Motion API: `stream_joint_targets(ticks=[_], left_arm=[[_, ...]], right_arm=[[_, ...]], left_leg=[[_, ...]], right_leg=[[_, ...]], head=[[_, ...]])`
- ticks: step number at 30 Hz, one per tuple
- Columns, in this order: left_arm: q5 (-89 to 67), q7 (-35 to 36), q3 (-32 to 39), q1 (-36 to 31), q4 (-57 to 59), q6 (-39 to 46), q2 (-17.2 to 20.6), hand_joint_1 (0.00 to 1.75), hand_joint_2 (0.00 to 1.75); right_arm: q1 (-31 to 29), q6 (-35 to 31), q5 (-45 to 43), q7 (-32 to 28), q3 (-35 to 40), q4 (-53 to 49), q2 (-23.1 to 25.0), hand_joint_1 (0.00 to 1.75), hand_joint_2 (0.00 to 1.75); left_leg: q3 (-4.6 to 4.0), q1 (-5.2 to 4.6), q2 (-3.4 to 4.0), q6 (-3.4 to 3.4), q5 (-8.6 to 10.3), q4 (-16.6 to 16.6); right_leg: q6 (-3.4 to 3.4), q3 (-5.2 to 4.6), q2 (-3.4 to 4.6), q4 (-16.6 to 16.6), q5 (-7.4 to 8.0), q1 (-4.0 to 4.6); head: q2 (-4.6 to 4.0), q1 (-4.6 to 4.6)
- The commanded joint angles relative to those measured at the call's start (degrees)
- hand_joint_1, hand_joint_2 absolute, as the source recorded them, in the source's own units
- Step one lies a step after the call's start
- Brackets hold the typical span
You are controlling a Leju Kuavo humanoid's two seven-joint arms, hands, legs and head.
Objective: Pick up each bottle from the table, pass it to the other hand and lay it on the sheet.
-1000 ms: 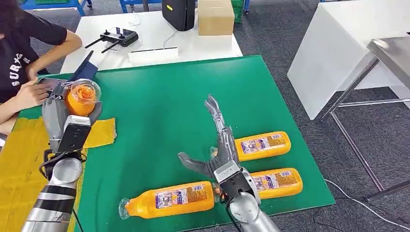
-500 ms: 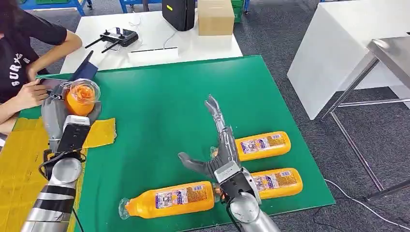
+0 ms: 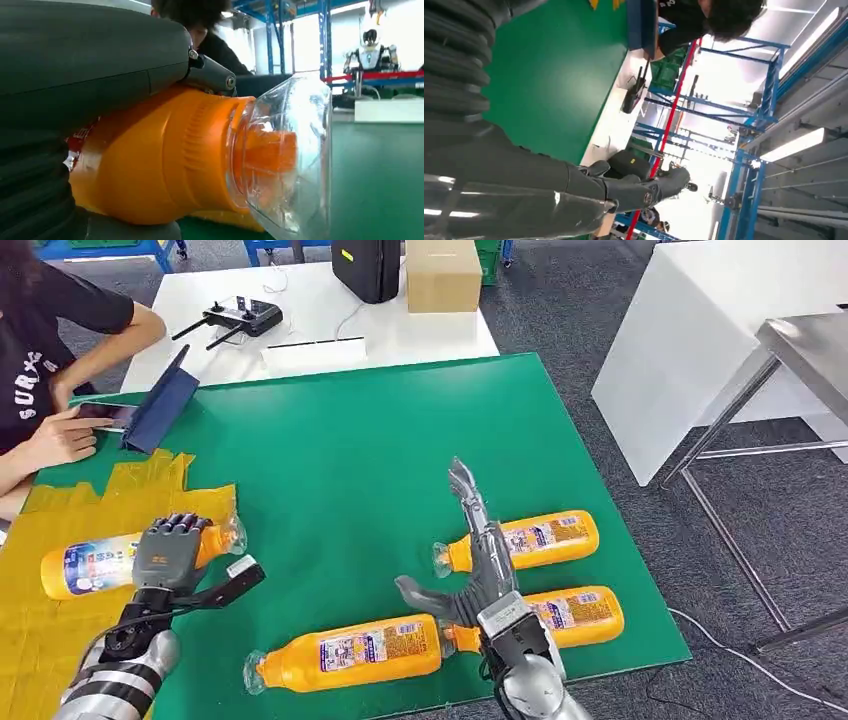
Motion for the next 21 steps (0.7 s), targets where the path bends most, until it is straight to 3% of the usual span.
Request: stream_joint_targets(ticks=[1,17,18,19,21], left_arm=[[0.1,0.0,-2.1,-2.9,6.2,0.1,0.4,1.75,1.75],[-1.5,-1.9,1.9,-3.4,8.7,0.1,-1.2,1.75,1.75],[-1.7,-2.2,2.6,-3.3,8.4,0.1,-1.5,0.00,1.75],[2.0,-3.4,6.6,-3.5,8.8,0.1,-3.5,0.00,1.75],[0.9,-3.7,8.0,-4.0,8.9,0.1,-4.4,0.00,1.75]], right_arm=[[-0.8,0.1,-0.2,0.1,-0.1,0.0,-1.9,0.00,1.75],[-0.6,0.3,-0.7,-0.4,-0.2,0.4,-2.1,0.00,1.75],[-0.6,0.3,-0.7,-0.4,-0.2,0.4,-2.1,0.00,1.75],[-0.4,0.1,-0.5,-0.3,-0.3,0.5,-2.0,0.00,1.75],[-0.3,0.0,-0.2,-0.2,-0.4,0.6,-1.8,0.00,1.75]], left_leg=[[0.06,0.04,-0.16,-0.03,-0.01,0.0],[0.17,0.12,-0.33,-0.07,-0.08,0.0],[0.14,0.07,-0.26,-0.05,-0.04,0.0],[0.09,0.04,-0.19,-0.04,-0.02,0.0],[0.10,0.06,-0.21,-0.04,-0.02,0.0]], right_leg=[[-0.01,0.10,-0.02,0.0,-0.03,0.02],[-0.02,0.25,-0.05,0.0,-0.10,0.08],[-0.01,0.19,-0.05,0.0,-0.07,0.04],[0.00,0.13,-0.03,0.0,-0.04,0.02],[0.00,0.15,-0.04,0.0,-0.04,0.03]], head=[[0.00,0.00],[0.00,0.00],[0.00,0.00],[0.00,0.00],[0.00,0.00]])
